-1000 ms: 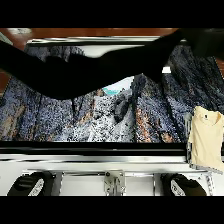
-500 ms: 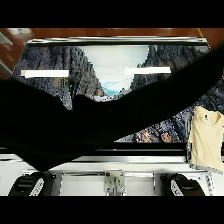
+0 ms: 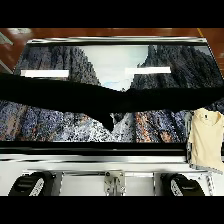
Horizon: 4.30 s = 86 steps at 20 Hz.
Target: Fold the shirts.
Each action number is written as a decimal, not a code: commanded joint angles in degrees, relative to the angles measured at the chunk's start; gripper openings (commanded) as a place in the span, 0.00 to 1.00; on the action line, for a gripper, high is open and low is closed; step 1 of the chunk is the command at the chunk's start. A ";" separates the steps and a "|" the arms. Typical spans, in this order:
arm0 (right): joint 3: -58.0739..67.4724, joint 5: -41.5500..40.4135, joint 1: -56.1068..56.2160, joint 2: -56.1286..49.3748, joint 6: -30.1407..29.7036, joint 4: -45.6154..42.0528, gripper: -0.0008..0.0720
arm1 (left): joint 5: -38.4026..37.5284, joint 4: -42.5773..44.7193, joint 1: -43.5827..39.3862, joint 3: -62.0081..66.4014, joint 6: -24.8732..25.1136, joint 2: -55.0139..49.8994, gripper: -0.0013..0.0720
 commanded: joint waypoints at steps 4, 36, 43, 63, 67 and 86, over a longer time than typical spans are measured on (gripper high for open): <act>-1.84 13.00 -0.04 -1.60 8.31 0.50 0.09 | -10.54 0.52 0.00 -0.72 0.22 -1.51 0.07; -46.97 -49.83 -1.81 -28.09 -1.44 31.85 0.09 | -14.16 -20.61 22.40 -29.31 2.91 -38.66 0.52; -46.99 -42.40 -1.77 -27.15 -1.46 25.38 0.10 | -18.67 -30.62 19.08 -47.01 8.68 -33.05 0.99; -46.99 -42.27 -1.77 -27.15 -1.11 22.60 0.10 | 1.95 -47.91 -1.14 -62.05 14.16 -45.55 0.77; -46.99 -42.14 -1.77 -27.15 -0.85 22.62 0.10 | 1.99 -47.98 -1.62 -61.99 15.30 -46.29 0.07; -5.62 -59.63 -1.88 -0.20 -13.79 25.94 0.09 | 17.25 -33.22 9.35 28.74 12.00 -12.81 0.07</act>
